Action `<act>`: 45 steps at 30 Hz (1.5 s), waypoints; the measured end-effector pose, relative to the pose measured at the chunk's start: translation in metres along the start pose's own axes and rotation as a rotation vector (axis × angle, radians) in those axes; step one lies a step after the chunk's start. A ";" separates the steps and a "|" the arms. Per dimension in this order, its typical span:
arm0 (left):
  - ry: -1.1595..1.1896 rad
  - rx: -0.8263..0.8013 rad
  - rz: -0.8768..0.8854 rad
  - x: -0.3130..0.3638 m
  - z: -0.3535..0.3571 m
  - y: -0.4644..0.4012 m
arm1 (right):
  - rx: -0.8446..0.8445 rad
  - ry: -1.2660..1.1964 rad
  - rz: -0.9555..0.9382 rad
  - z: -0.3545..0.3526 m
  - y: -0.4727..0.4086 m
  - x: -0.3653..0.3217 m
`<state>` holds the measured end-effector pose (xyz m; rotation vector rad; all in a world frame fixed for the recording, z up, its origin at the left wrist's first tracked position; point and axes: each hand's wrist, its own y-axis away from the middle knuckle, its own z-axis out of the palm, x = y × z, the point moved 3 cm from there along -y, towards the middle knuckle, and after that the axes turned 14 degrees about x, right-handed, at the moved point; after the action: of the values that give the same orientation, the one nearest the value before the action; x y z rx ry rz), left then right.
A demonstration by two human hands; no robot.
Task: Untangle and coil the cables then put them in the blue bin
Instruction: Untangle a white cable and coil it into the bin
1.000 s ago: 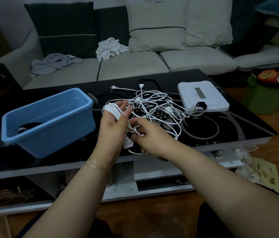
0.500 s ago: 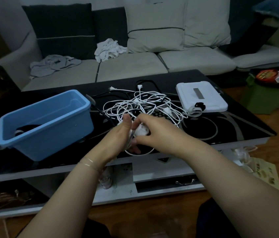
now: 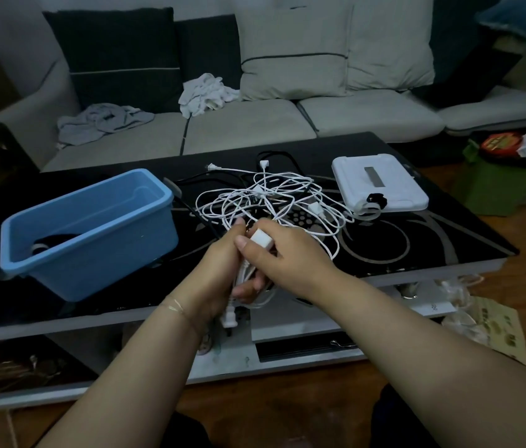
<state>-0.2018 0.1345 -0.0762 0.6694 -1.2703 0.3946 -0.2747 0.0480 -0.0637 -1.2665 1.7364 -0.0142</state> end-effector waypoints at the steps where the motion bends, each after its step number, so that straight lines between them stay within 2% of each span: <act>1: -0.010 0.043 0.024 0.000 0.001 0.001 | 0.048 0.067 -0.049 0.001 -0.001 -0.001; 7: -0.018 0.389 0.115 0.005 0.007 0.003 | 0.179 0.120 -0.061 0.002 -0.008 0.001; 10: -0.101 0.458 0.203 0.010 0.007 0.000 | 0.292 0.107 -0.023 0.001 -0.009 0.000; 15: -0.289 0.346 0.310 0.014 0.011 -0.002 | 0.532 -0.131 0.188 -0.020 -0.017 0.014; 19: -0.028 0.131 0.276 0.013 0.022 -0.003 | 0.629 -0.261 0.255 -0.027 -0.017 0.021; 22: 0.153 0.110 0.236 0.012 0.029 -0.005 | 0.701 -0.294 0.254 -0.024 -0.015 0.022; 25: 0.175 0.118 0.231 0.012 0.032 -0.006 | 0.733 -0.323 0.254 -0.024 -0.013 0.026; 30: 0.066 0.154 0.252 0.015 0.034 -0.009 | 0.702 -0.368 0.306 -0.021 -0.016 0.031; 33: -0.044 0.262 0.358 0.017 0.032 -0.013 | 0.551 -0.355 0.327 -0.023 -0.025 0.037; 36: -0.099 0.327 0.418 0.021 0.024 -0.018 | 0.383 -0.113 0.287 -0.045 -0.042 0.050; 39: -0.152 0.365 0.407 0.022 0.019 -0.026 | 0.420 0.261 0.308 -0.084 -0.068 0.085; 41: -0.166 0.395 0.411 0.022 0.019 -0.032 | 0.309 0.495 0.361 -0.100 -0.081 0.118; 43: -0.201 0.427 0.433 0.021 0.020 -0.037 | 0.151 0.616 0.389 -0.105 -0.083 0.148; 45: -0.261 0.463 0.458 0.020 0.020 -0.044 | 0.095 0.677 0.353 -0.104 -0.080 0.164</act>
<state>-0.1839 0.0864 -0.0650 0.8343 -1.6016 1.0265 -0.2888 -0.1614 -0.0770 -0.9179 2.4865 -0.3504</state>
